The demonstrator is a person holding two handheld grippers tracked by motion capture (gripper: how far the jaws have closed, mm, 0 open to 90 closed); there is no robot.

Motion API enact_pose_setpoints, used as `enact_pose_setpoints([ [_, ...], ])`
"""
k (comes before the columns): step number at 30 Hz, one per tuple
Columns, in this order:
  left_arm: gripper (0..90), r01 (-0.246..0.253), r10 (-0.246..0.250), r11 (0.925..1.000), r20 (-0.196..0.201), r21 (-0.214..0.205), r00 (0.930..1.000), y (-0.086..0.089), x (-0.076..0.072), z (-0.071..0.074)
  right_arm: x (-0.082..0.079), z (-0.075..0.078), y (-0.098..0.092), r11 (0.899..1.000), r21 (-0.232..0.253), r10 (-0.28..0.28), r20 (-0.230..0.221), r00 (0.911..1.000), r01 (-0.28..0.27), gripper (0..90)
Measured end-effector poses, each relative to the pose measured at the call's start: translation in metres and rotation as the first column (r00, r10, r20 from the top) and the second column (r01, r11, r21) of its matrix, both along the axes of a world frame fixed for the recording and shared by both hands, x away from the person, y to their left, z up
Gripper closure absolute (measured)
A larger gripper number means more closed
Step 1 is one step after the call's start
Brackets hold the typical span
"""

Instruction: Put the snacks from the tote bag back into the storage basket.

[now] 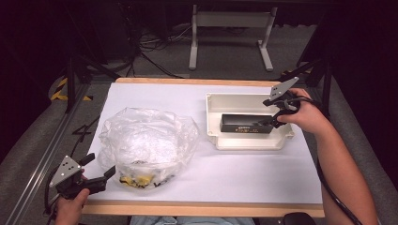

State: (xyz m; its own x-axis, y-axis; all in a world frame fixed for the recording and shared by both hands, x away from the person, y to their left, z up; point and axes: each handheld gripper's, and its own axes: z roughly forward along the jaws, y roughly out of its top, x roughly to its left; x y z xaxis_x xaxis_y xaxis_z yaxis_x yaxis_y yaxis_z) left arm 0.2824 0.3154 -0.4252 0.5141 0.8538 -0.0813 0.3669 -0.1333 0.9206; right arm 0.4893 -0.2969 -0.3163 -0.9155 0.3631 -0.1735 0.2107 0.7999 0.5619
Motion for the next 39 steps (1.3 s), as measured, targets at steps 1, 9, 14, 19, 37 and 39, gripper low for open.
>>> enact_pose_setpoints([
  [1, 10.2, 0.002, -0.002, 1.0, -0.002, -0.001, 1.0, -0.001, 0.001, 0.0, -0.007, 0.004, 0.001, 1.0, 0.025, -0.013, 0.009, 0.9999, 0.013, 15.6],
  [9, 10.2, 0.024, -0.024, 0.9997, -0.001, -0.004, 0.9997, -0.006, 0.009, 0.0, -0.043, 0.019, 0.0, 0.986, 0.144, -0.095, 0.032, 0.995, 0.089, 12.2],
  [14, 10.2, 0.037, -0.037, 0.9993, 0.0, -0.001, 0.9993, -0.009, 0.013, 0.001, -0.059, 0.021, -0.003, 0.972, 0.197, -0.137, 0.019, 0.9904, 0.131, 11.6],
  [19, 10.2, 0.05, -0.05, 0.9987, 0.003, -0.003, 0.9987, -0.012, 0.016, 0.002, -0.074, 0.019, -0.006, 0.959, 0.23, -0.174, 0.008, 0.9847, 0.168, 11.4],
  [37, 10.2, 0.059, -0.059, 0.9981, 0.004, 0.014, 0.9982, -0.018, 0.024, 0.002, -0.122, -0.011, -0.008, 0.905, 0.369, -0.238, 0.023, 0.971, 0.213, 5.8],
  [39, 10.2, 0.057, -0.057, 0.9982, 0.005, 0.019, 0.9983, -0.018, 0.023, 0.002, -0.125, -0.015, -0.01, 0.897, 0.384, -0.246, 0.025, 0.969, 0.218, 5.8],
])
